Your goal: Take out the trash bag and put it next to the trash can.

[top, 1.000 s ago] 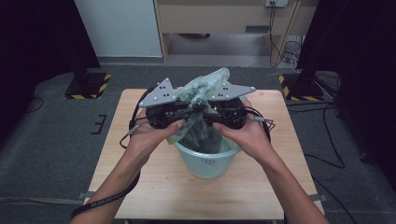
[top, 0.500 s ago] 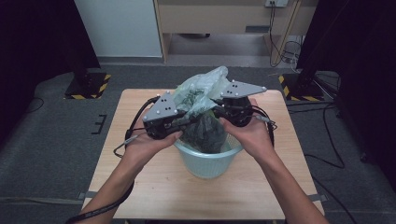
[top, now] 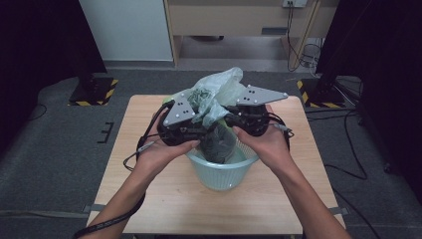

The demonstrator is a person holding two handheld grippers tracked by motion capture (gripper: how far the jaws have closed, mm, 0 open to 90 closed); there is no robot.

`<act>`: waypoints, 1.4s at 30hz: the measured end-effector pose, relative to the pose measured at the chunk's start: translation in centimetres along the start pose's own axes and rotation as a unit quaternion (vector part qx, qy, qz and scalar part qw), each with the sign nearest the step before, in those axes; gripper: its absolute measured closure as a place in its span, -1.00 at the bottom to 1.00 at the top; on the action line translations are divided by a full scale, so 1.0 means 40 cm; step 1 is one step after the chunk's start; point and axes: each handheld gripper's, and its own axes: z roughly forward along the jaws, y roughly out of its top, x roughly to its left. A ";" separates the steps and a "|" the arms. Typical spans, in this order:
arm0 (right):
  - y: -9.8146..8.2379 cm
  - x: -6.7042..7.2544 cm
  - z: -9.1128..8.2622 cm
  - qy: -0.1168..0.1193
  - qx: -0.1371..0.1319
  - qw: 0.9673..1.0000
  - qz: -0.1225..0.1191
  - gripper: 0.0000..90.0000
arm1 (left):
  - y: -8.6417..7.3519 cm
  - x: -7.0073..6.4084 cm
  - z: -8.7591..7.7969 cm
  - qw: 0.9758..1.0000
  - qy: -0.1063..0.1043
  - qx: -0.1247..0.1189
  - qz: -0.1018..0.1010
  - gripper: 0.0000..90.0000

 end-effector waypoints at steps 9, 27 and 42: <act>0.015 0.030 0.011 0.022 0.008 1.000 -0.019 1.00 | 0.009 -0.017 0.021 1.000 -0.001 0.009 0.022 -0.23; 0.014 0.042 0.005 -0.004 0.012 1.000 -0.023 0.26 | -0.010 -0.017 -0.002 0.999 -0.008 0.002 0.032 0.88; 0.007 0.009 -0.021 -0.015 0.059 0.998 0.005 -0.07 | -0.022 -0.021 0.004 0.998 -0.008 0.018 0.057 0.82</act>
